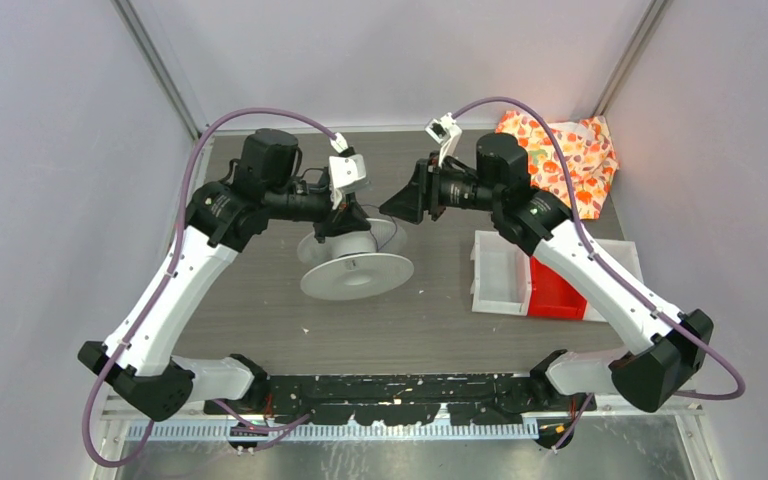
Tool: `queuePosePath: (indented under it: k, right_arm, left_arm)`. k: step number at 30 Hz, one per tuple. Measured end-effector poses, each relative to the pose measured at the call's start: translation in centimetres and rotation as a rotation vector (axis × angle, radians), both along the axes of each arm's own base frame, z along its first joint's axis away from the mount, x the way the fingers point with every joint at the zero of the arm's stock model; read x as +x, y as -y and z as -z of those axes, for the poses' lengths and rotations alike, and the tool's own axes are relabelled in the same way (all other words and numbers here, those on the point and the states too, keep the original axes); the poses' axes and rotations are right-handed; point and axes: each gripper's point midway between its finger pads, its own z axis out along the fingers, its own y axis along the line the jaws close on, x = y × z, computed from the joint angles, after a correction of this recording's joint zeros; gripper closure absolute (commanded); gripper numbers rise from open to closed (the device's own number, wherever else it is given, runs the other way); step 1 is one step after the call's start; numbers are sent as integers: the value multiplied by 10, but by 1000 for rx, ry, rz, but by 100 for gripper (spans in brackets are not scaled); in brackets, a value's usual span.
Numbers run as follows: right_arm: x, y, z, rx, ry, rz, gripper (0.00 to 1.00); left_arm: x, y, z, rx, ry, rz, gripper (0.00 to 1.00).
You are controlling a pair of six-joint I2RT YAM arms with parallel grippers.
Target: Wrap the cables
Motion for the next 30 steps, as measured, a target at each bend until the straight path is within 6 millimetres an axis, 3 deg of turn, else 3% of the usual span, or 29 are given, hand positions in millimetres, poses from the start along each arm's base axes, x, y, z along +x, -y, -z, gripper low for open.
queuePosePath:
  k: [8, 13, 22, 30]
  right_arm:
    - [5, -14, -3, 33, -21, -34, 50]
    - [-1, -20, -8, 46, -23, -65, 59]
    - [-7, -25, -7, 48, -63, -100, 99]
    - [3, -10, 3, -12, -65, 20, 100]
  left_arm:
    - [-1, 0, 0, -3, -5, 3, 100]
    - [-1, 1, 0, -3, -6, 3, 100]
    - [0, 0, 0, -2, -5, -1, 100]
    - [1, -1, 1, 2, 0, -10, 100]
